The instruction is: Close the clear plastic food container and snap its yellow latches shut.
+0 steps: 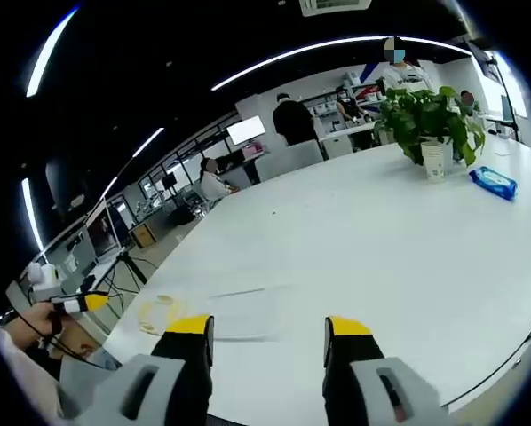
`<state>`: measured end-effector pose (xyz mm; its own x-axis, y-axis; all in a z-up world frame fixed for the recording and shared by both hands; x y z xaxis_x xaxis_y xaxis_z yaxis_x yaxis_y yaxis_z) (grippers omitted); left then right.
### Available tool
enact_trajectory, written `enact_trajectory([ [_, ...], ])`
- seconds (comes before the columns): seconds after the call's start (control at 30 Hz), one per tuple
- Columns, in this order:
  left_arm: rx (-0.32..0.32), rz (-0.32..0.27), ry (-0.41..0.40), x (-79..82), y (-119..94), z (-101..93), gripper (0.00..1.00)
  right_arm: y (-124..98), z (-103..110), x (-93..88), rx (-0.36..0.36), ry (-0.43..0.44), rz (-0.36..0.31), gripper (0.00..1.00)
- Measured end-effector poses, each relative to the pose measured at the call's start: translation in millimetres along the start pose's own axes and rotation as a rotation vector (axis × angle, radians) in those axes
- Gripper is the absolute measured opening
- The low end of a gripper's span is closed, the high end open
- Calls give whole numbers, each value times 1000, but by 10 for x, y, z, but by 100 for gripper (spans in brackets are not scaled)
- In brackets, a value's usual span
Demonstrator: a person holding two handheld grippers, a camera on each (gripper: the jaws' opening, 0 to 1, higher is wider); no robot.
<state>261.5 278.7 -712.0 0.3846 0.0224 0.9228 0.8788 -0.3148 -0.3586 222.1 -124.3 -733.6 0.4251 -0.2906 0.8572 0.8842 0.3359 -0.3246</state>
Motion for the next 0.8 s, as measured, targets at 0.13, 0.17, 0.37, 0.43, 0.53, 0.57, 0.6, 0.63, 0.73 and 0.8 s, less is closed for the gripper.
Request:
enact_trajectory([
  [0.13, 2, 1, -1, -5, -9, 9, 66, 7, 6, -5, 2, -4, 3, 48],
  [0.17, 2, 1, 0, -6, -11, 11, 66, 9, 5, -5, 3, -3, 2, 48],
  [0.37, 3, 7, 3, -25, -30, 35, 66, 20, 37, -11, 6, -4, 3, 48],
  [0.43, 5, 7, 3, -28, -35, 48, 66, 25, 44, -17, 9, -6, 6, 48],
  [0.53, 5, 8, 4, -28, -41, 53, 66, 29, 61, -24, 12, -7, 10, 48],
  [0.57, 6, 8, 3, -29, -44, 57, 66, 31, 64, -26, 14, -8, 11, 48],
  [0.6, 6, 8, 4, -29, -45, 60, 66, 33, 67, -27, 14, -8, 11, 48],
  [0.63, 6, 8, 4, -29, -47, 61, 66, 35, 70, -29, 15, -8, 12, 48],
  [0.73, 9, 16, 2, -39, -56, 74, 66, 46, 85, -34, 19, -9, 14, 48],
  [0.8, 12, 17, 2, -46, -61, 89, 66, 57, 101, -30, 23, -15, 8, 47],
])
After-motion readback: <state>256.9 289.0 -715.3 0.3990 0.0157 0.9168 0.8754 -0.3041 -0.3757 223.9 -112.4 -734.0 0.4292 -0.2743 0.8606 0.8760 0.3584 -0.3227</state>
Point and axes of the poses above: the point that each gripper's makers call its tool centre point, and the gripper's own axes: y roughly forward along the fingers, z roughly to its left, x roughly out of its top, the point moved 6 cm from there along -y, roughly backward along the fingers, and after that the axes turned 6 degrees about -z, right-handed, at the moved point
